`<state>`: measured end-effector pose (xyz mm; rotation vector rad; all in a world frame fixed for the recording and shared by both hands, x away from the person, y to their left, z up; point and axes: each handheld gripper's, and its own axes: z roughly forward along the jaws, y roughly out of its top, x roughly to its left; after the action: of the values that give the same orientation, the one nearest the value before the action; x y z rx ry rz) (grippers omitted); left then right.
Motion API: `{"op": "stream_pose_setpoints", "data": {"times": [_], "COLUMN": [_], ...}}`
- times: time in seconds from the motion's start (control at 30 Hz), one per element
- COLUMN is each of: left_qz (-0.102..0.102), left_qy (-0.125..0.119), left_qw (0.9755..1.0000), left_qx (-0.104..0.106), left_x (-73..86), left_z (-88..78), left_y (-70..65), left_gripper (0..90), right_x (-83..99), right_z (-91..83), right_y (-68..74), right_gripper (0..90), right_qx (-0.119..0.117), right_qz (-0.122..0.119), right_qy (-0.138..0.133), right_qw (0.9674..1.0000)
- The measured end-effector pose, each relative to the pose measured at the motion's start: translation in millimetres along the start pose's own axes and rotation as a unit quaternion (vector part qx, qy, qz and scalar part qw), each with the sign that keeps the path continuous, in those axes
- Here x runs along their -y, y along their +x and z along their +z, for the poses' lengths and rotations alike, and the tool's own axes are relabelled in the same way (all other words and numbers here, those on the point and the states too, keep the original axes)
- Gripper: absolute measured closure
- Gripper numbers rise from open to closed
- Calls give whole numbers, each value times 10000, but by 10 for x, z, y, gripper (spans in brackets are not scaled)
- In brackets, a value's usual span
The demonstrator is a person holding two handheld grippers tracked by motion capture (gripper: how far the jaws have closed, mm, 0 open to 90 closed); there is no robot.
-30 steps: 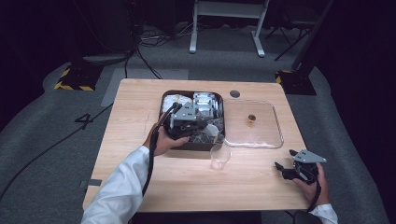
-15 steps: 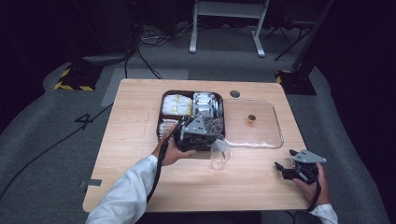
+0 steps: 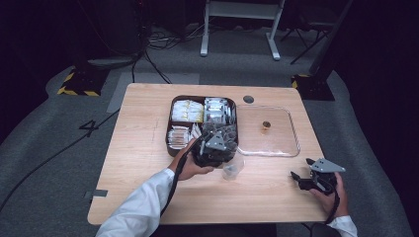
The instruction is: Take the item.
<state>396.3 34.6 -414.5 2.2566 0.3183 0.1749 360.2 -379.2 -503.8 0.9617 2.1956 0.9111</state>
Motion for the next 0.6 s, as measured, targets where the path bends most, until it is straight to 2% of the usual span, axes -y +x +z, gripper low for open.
{"op": "stream_pose_setpoints", "data": {"times": [0.33, 0.53, 0.6], "left_qz": [45, 112, 95], "left_qy": [-126, -239, -275], "left_qw": [9999, 9996, 9994], "left_qx": [-4, -138, -198], "left_x": [-44, -63, -67], "left_z": [-41, -155, -203], "left_y": [-6, 6, 16], "left_gripper": [742, 715, 676], "right_x": [0, 0, 0], "right_z": [0, 0, 0], "right_y": [1, 0, 0], "right_gripper": [181, 181, 181], "right_qx": [3, 0, -7], "right_qz": [-4, 2, 11], "right_qy": [-2, 2, 7], "right_qw": [10000, 10000, 10000]}}
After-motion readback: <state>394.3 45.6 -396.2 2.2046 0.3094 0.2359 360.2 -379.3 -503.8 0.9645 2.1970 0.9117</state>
